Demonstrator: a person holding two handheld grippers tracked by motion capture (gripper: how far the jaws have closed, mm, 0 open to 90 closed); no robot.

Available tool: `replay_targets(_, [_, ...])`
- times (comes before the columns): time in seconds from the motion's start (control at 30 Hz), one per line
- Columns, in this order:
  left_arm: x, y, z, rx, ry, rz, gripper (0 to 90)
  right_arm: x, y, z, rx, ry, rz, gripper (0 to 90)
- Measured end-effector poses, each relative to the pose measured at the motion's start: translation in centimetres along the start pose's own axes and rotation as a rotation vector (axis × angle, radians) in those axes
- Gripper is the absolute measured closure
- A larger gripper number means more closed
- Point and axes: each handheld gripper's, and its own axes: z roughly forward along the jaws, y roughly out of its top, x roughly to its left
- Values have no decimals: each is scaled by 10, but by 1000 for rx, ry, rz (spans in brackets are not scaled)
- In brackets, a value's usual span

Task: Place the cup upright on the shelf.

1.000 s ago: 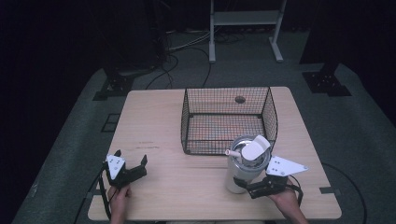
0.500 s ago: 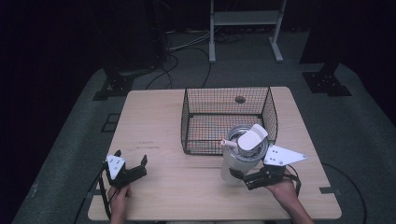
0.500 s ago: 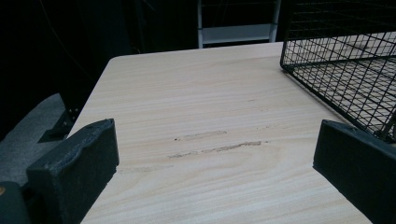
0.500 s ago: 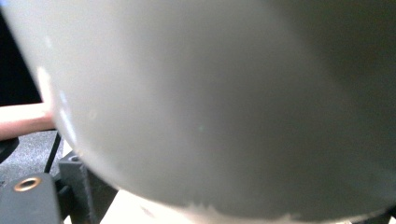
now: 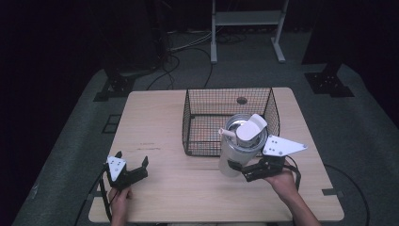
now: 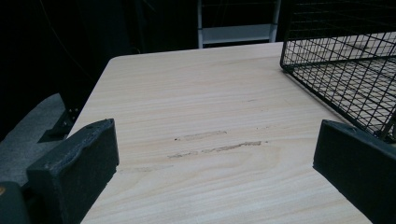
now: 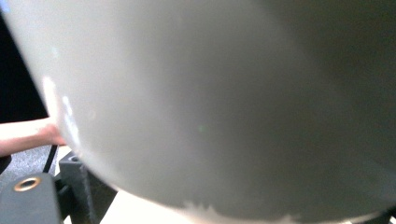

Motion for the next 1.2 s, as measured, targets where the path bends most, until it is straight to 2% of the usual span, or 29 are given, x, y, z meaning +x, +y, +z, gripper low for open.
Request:
replay_targets(0.07, [0, 0, 0, -1, 0, -2, 0, -4, 7, 1, -16, -3, 4, 86])
replay_targets(0.37, [1, 0, 0, -1, -1, -1, 0, -14, 24, 8, -26, -10, 6, 86])
replay_targets(0.7, [1, 0, 0, -2, -3, -3, 0, -29, 45, 23, -37, -21, 4, 86])
replay_targets(0.93, [1, 0, 0, -7, -4, -4, 0, -46, 55, 38, -24, -38, 8, 85])
replay_targets(1.07, [1, 0, 0, -10, -4, -9, 0, -61, 58, 54, -11, -58, 12, 86])
replay_targets(1.13, [1, 0, 0, -8, -5, -11, 0, -63, 59, 57, -7, -57, 16, 85])
replay_targets(1.2, [1, 0, 0, -11, -6, -14, 0, -72, 60, 67, 3, -59, 17, 85])
